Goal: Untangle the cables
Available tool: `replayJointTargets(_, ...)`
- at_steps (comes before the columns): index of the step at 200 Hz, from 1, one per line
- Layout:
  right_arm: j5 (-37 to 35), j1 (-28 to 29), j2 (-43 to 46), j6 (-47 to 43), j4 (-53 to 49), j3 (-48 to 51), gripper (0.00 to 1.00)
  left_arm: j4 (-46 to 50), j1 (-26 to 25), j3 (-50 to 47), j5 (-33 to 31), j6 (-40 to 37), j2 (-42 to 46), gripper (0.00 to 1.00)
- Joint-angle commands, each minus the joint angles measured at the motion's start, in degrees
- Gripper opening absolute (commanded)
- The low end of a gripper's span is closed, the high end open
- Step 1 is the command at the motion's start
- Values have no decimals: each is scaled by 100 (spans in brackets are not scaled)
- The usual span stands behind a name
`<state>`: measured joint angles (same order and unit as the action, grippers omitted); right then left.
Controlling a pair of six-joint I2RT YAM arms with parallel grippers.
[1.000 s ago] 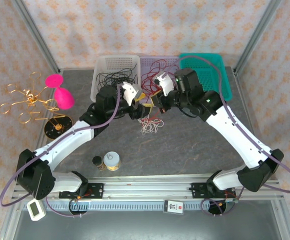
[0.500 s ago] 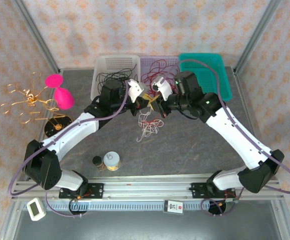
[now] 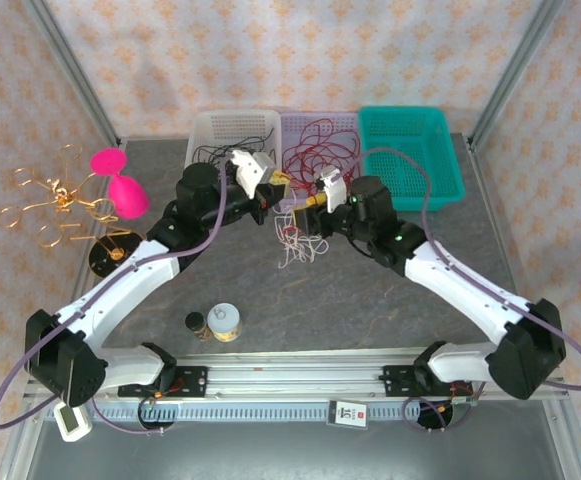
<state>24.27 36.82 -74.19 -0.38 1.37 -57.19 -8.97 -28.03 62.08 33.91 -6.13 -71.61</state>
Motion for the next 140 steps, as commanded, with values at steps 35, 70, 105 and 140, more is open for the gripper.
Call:
replayJointTargets(35, -576, 27, -1200, 2031, 3052, 772, 38, 8, -119, 764, -367, 624, 379, 0)
replayJointTargets(70, -1013, 29, -1658, 2240, 3302, 1572, 30, 109, -126, 1174, -853, 661, 442, 0)
replayJointTargets(105, -1368, 34, -1442, 2065, 3167, 2224, 41, 156, -124, 1637, -1070, 569, 326, 0)
replayJointTargets(140, -1730, 27, -1233, 1966, 2896, 2559, 42, -158, -126, 2092, -1465, 517, 280, 0)
